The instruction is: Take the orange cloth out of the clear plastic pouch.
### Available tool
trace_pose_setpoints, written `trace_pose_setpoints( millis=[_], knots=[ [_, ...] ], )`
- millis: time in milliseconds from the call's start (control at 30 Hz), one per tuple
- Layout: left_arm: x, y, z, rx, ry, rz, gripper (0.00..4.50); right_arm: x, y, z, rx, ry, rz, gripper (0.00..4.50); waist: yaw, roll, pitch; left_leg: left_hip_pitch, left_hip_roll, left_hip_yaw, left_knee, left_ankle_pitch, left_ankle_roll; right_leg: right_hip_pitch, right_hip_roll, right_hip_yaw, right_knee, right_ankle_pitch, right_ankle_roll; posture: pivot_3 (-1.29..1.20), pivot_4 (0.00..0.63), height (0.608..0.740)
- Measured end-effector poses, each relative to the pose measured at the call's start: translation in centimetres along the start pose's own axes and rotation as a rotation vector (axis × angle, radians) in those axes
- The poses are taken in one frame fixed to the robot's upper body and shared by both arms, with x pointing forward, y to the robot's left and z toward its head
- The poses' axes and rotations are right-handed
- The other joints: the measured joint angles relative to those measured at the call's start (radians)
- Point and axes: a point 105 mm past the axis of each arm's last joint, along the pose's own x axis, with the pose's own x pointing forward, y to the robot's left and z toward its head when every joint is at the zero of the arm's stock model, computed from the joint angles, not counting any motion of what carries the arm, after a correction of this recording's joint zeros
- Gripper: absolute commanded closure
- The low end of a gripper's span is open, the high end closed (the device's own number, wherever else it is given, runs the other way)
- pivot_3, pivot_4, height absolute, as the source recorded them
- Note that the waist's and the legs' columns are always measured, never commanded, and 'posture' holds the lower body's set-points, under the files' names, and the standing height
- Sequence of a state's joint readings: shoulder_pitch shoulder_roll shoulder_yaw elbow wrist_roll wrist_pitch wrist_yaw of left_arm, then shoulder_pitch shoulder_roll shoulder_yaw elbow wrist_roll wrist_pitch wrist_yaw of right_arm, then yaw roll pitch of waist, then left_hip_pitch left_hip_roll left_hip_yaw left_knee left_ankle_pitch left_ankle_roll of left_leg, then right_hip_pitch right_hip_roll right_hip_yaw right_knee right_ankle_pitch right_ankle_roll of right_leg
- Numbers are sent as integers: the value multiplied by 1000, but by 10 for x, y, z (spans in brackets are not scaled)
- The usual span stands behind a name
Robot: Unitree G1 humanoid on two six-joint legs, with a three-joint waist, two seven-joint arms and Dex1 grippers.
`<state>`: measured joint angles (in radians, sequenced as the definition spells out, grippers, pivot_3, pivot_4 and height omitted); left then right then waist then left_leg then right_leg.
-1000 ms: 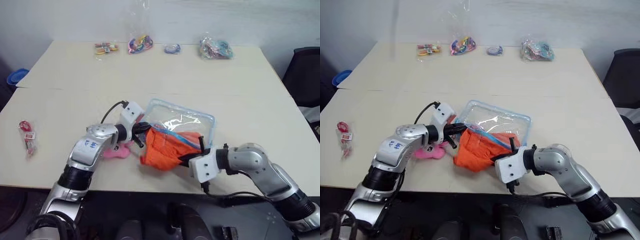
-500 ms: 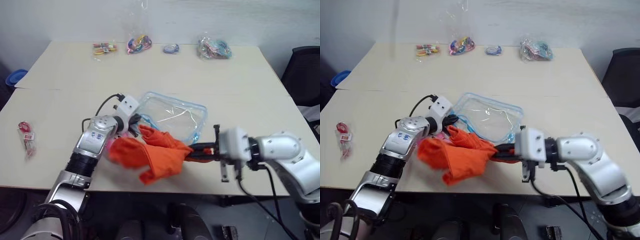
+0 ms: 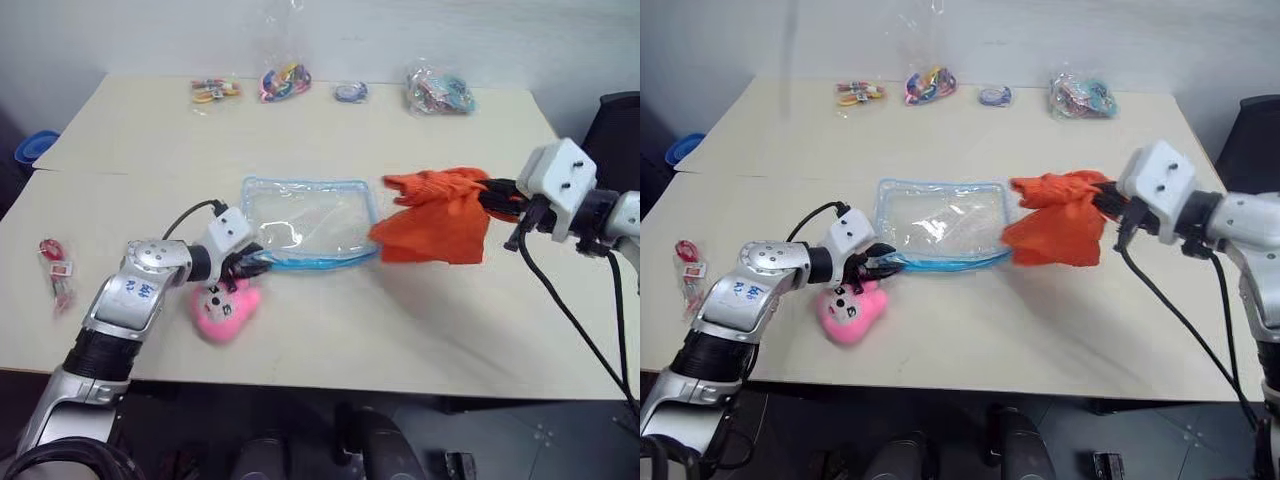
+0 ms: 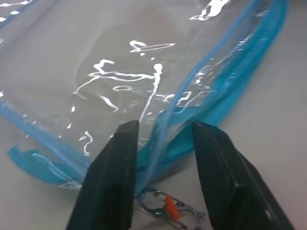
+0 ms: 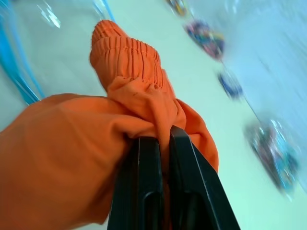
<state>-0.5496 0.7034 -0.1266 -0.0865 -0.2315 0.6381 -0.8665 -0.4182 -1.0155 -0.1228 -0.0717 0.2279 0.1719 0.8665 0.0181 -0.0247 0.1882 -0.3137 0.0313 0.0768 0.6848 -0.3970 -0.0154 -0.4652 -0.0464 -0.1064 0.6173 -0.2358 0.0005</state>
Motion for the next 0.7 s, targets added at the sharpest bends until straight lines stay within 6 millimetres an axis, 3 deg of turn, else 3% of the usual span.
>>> trace_pose_setpoints(
  millis=[167, 267, 367, 533, 700],
  knots=[
    [-16, -22, 54, -27, -186, -177, 2108, -24, 44, -94, -160, 277, 32, 4500, 9, 0, 0, -2, -1, 1, 2, 1, 0, 1, 0, 1, -4, 1, 1, 0, 150, 740],
    [-30, -35, 84, -16, -267, -293, 2108, -41, 63, -132, -258, 391, 78, 4500, 1, 2, 1, -1, -3, 2, 2, 3, 0, 3, 0, 6, -1, 1, 3, 0, 150, 740],
    [-41, -41, 96, -10, -290, -379, 2108, -55, 58, -143, -346, 425, 80, 4500, -18, 2, 1, 3, -3, 4, 2, 4, -3, 3, 2, 10, 1, 1, 3, 0, 150, 740],
    [-44, -34, 101, 22, -297, -376, 2108, -71, 46, -152, -420, 473, 58, 4500, -23, 2, 1, 11, -2, 13, -3, 5, -5, 4, 6, 21, 3, 1, 3, 0, 150, 740],
    [-38, -37, 95, 59, -279, -419, 2070, -77, 50, -141, -303, 414, 64, 3021, -22, 2, 1, 13, -1, 16, -4, 5, -5, 3, 7, 25, 4, 1, 3, 0, 150, 740]
  ],
)
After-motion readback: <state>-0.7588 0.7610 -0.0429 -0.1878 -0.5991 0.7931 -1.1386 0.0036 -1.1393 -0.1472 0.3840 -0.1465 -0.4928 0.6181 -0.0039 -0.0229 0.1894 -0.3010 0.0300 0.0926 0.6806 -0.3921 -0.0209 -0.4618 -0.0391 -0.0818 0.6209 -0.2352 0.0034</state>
